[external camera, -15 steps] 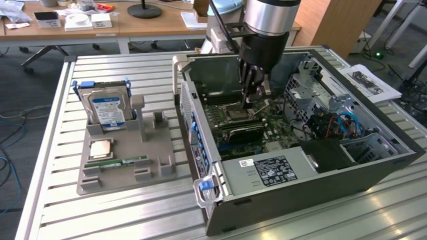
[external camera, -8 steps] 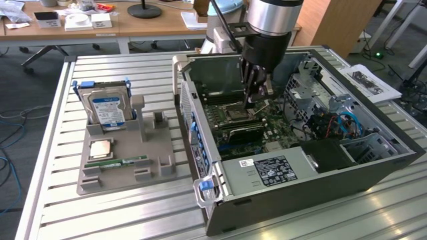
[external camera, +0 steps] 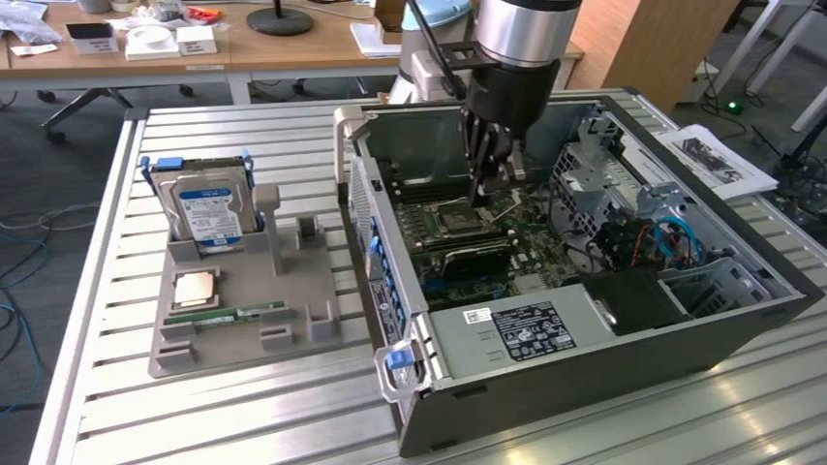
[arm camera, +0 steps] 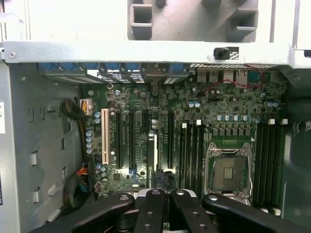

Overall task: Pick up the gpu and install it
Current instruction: 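Press down on the gpu until it lock into place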

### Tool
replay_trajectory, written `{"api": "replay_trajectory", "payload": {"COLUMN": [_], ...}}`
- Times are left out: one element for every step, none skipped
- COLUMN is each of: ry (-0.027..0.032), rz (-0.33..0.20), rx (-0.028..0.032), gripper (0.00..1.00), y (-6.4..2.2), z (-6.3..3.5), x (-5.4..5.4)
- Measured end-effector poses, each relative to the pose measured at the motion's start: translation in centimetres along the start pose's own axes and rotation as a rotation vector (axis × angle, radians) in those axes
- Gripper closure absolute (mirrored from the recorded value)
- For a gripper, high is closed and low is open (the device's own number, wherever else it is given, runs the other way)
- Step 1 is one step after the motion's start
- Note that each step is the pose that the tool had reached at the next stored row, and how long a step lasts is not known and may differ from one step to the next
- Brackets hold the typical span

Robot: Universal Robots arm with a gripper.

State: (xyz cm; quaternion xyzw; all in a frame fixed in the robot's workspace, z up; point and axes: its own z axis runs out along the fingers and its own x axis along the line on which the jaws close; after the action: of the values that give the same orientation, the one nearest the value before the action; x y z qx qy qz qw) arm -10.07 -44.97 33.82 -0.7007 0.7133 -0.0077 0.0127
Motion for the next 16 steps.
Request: {"api": "replay_trajectory", "payload": {"ry": [0.0,0.0004,0.0008,0.0009,0.001,0.0011,0.0012,0.0016,0.0021,0.0027,0.0035,0.0042,0.0047,0.0052,0.0055,0.0057], "rz": [0.0,0.0,0.0,0.0,0.0,0.0,0.0,0.0,0.0,0.0,0.0,0.0,0.0,0.0,0.0,0.0], "rx": [0.0001,0.0,0.0,0.0001,0.0001,0.0002,0.0002,0.0003,0.0002,0.0002,0.0002,0.0002,0.0002,0.0002,0.0002,0.0003], "gripper": [0.89,0.89,0.89,0.89,0.89,0.89,0.89,0.89,0.89,0.89,0.89,0.89,0.89,0.89,0.89,0.89], "y": [0.04,0.06,0.09,0.12,0.17,0.21,0.25,0.28,0.31,0.33,0.36,0.39,0.41,0.43,0.45,0.46], "z": [0.18,0.35,0.52,0.7,0.88,1.08,1.26,1.43,1.61,1.79,1.97,2.16,2.34,2.52,2.7,2.88], "x": [0.0,0.0,0.0,0.0,0.0,0.0,0.0,0.0,0.0,0.0,0.0,0.0,0.0,0.0,0.0,0.0]}}
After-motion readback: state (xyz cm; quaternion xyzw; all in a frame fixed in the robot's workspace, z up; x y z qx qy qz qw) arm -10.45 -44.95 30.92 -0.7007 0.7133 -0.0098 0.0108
